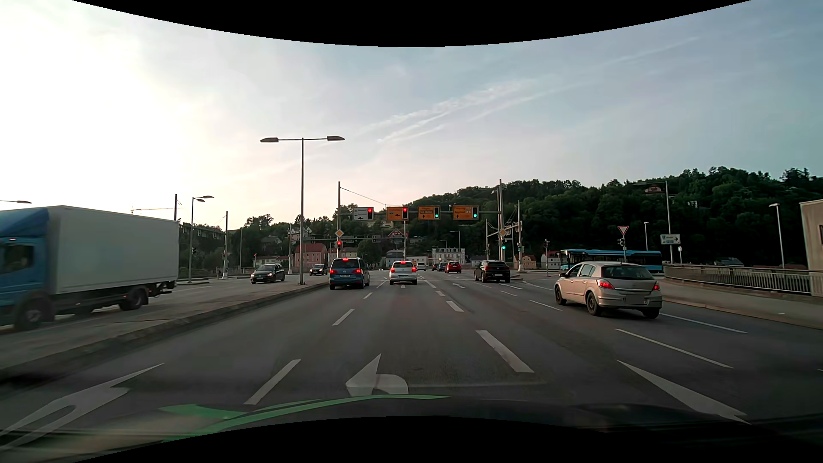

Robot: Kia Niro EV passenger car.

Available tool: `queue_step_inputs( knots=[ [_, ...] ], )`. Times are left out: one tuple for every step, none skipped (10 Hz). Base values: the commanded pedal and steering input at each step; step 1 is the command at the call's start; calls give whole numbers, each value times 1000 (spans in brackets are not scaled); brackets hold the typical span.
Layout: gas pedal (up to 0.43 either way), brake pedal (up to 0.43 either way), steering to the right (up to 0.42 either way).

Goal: Follow the waypoints while adhering to traffic rules and regulations

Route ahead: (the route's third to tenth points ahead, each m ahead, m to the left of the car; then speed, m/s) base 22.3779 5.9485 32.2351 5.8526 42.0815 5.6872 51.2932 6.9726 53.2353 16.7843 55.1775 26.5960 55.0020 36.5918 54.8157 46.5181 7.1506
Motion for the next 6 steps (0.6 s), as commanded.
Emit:
queue_step_inputs(
  knots=[
    [0, 159, -4],
    [0, 159, -3],
    [0, 165, -3],
    [0, 171, -3],
    [0, 171, -3],
    [0, 159, -3]
  ],
)
